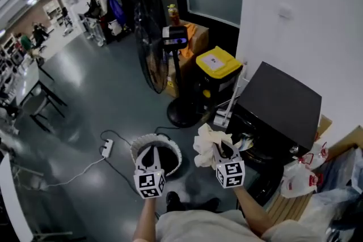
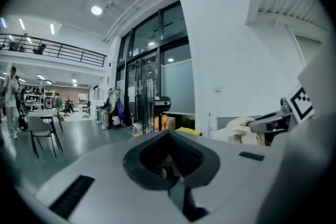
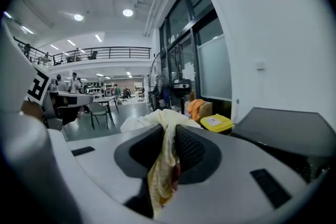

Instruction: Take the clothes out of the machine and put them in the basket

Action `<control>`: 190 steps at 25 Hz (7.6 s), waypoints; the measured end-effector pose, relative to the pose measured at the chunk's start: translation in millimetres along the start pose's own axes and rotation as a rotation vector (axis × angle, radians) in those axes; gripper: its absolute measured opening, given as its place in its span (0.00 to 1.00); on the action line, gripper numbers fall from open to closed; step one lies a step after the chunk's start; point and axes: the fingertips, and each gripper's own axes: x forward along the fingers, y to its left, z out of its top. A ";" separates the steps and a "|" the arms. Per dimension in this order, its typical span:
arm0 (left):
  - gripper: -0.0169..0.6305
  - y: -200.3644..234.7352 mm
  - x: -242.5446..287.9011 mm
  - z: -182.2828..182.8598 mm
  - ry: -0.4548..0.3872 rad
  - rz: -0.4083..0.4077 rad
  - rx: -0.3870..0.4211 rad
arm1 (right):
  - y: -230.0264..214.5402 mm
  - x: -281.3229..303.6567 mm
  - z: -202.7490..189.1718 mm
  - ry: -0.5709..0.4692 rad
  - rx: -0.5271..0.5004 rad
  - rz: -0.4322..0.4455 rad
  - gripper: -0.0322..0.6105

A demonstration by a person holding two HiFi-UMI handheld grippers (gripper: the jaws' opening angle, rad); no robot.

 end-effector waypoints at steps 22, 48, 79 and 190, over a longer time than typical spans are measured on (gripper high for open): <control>0.05 318.1 -52.7 -86.9 0.106 0.313 -0.182 | 314.2 223.4 -27.5 0.163 -0.040 0.365 0.20; 0.05 308.8 36.7 -168.8 0.200 0.164 -0.243 | 314.3 309.4 -167.2 0.364 -0.061 0.288 0.37; 0.05 -193.0 120.0 -106.4 0.181 -0.463 0.019 | -154.7 -37.4 -189.5 0.205 0.226 -0.426 0.09; 0.05 -280.0 111.4 8.6 0.031 -0.541 0.046 | -258.6 -152.9 20.4 -0.173 0.106 -0.477 0.15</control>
